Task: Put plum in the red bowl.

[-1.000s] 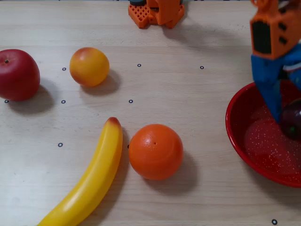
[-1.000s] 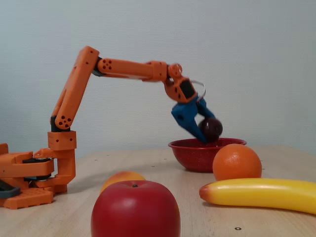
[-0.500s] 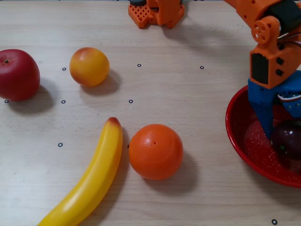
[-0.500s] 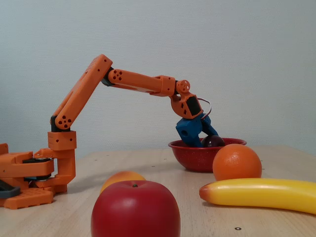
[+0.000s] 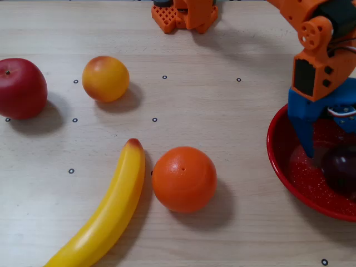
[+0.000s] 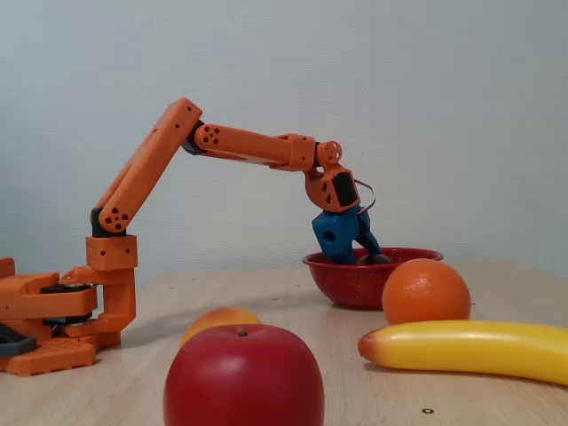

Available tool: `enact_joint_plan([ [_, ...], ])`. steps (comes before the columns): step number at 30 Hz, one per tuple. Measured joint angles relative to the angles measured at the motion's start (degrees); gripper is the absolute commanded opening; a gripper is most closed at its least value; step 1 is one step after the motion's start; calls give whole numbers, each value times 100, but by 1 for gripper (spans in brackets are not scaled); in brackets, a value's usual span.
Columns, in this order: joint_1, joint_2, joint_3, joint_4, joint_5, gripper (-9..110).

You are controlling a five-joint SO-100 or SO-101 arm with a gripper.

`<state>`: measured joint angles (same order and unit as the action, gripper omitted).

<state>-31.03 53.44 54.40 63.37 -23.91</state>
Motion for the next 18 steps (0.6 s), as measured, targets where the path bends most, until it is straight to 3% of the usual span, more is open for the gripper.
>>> enact_joint_plan([
  [10,9,149,0,141,0,37],
  [18,79,1274,0,545,0,31],
])
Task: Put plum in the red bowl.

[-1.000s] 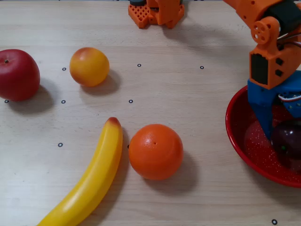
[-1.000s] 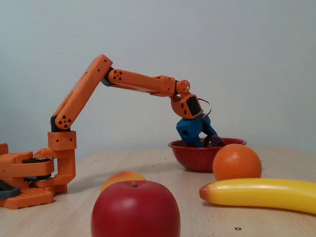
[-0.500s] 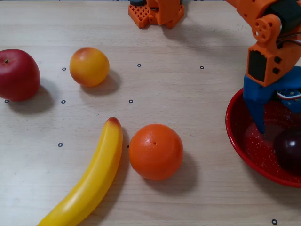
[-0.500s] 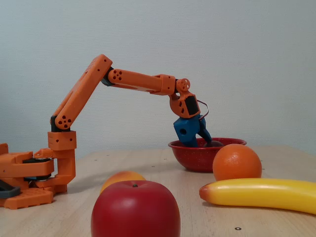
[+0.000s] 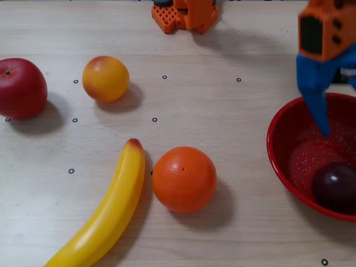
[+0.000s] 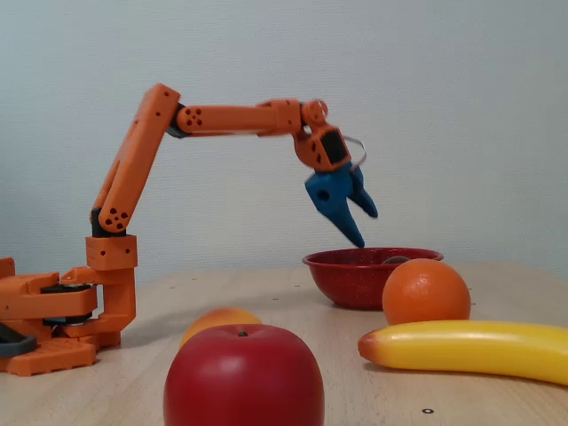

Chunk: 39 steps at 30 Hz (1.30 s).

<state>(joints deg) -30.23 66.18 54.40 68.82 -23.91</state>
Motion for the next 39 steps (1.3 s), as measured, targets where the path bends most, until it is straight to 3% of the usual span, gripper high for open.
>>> enact_joint_plan([
  [12,387,1652,545,290,158,0],
  [22,650,3094,1433,501,281,0],
  [39,2426,7225,4113,1380,1002,0],
])
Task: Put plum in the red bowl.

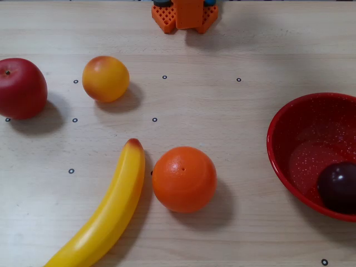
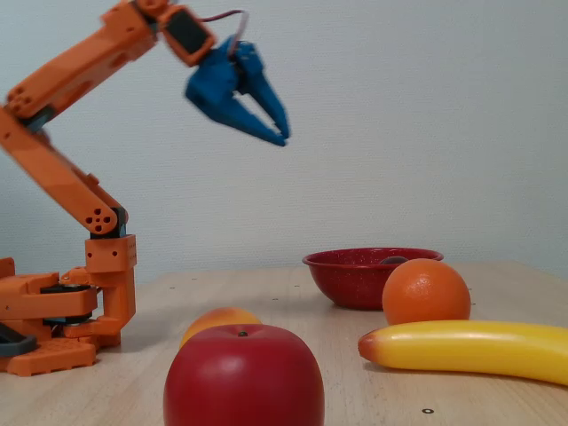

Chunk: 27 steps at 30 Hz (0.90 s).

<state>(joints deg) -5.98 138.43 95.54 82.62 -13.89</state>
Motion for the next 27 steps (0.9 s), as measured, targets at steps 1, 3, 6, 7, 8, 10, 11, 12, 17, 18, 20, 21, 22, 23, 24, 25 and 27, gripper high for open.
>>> enact_joint_plan([
  [1,141,378,325,9,0,0],
  [3,378,1037,861,79,0,0],
  [6,475,2074,1591,422,9,0],
  [7,536,2435,1819,519,9,0],
  [8,598,2663,2057,571,9,0],
  [10,606,3287,2575,580,9,0],
  [11,571,3551,2856,571,26,0],
  [12,545,3735,3164,536,149,0],
  [17,536,4553,5010,-773,738,0],
  [18,536,4658,5317,-1020,817,0],
  [20,536,4860,6012,-1468,940,0],
  [21,536,5001,6284,-1547,993,0],
  [22,536,5106,6574,-1556,1116,0],
  [23,536,5115,6776,-1556,1222,0],
  [24,536,5115,6935,-1556,1345,0],
  [25,536,5115,7058,-1564,1485,0],
  [27,536,5115,7348,-1854,1784,0],
])
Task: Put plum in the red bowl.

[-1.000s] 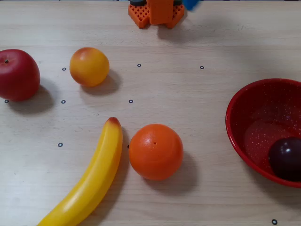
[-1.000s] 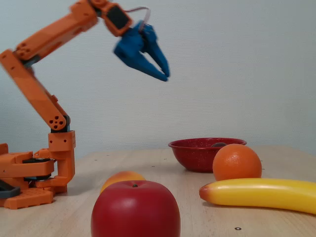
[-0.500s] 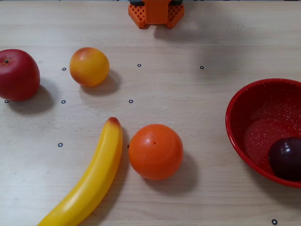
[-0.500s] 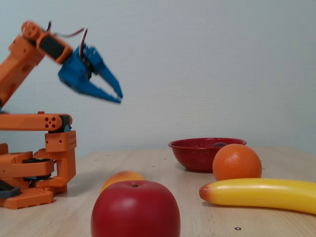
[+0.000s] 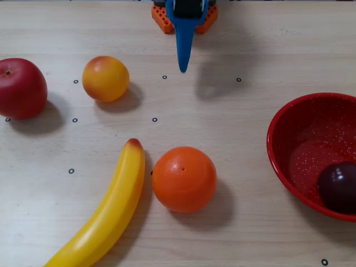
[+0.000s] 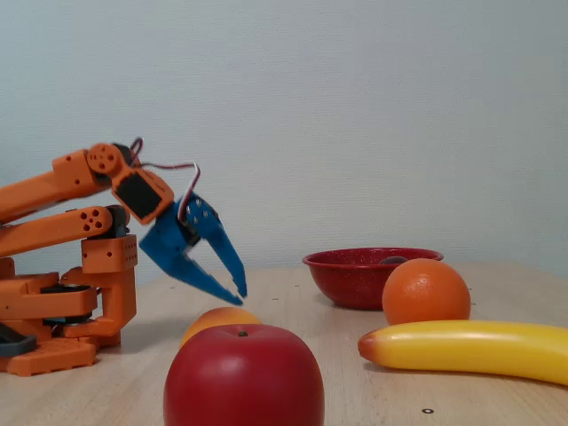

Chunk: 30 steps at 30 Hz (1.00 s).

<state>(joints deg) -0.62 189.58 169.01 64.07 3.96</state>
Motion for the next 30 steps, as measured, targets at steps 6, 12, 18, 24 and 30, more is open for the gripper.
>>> enact_joint_plan([
  [6,0,9,967,-1564,229,0],
  [12,-79,9,1143,-1397,352,0],
  [18,-141,9,1143,-1397,352,0],
  [24,-141,9,1143,-1257,53,0],
  [30,-290,9,1143,-1151,-404,0],
])
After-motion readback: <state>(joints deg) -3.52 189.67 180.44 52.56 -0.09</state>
